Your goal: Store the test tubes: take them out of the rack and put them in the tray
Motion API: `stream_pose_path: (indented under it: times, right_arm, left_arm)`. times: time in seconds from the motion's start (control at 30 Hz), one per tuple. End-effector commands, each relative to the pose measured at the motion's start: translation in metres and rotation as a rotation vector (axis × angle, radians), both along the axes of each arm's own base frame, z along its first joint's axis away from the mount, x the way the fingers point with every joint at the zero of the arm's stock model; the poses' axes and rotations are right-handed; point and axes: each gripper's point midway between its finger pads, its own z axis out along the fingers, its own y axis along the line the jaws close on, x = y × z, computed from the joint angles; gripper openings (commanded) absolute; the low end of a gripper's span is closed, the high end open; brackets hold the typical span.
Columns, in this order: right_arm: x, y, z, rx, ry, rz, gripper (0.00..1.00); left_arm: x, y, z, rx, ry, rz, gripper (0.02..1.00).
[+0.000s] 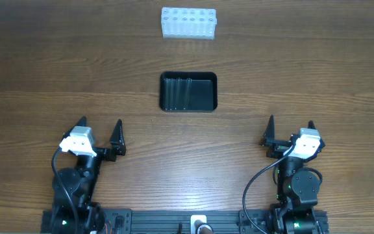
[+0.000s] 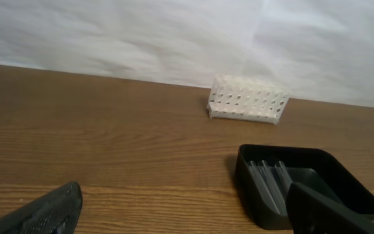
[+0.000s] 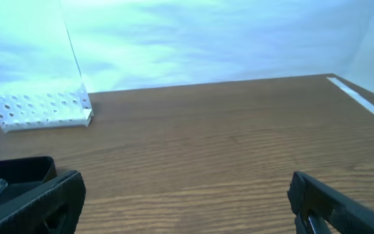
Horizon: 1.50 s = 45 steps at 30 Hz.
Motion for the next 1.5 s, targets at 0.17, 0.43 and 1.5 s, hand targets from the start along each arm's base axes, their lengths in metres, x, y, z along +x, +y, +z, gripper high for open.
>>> stream_pose_path:
  times: [0.17, 0.43, 1.5]
  right_arm:
    - [0.001, 0.011, 0.007, -0.047, -0.03, 0.07, 0.993]
    - [0.001, 0.012, -0.006, -0.048, 0.022, 0.078, 0.991]
    - [0.001, 0.012, -0.005, -0.048, 0.022, 0.074, 0.991]
  left_arm:
    - [0.0, 0.001, -0.002, 0.012, 0.0, 0.002, 1.0]
    - [0.0, 0.001, -0.002, 0.012, 0.0, 0.001, 1.0]
    - [0.0, 0.001, -0.002, 0.012, 0.0, 0.002, 1.0]
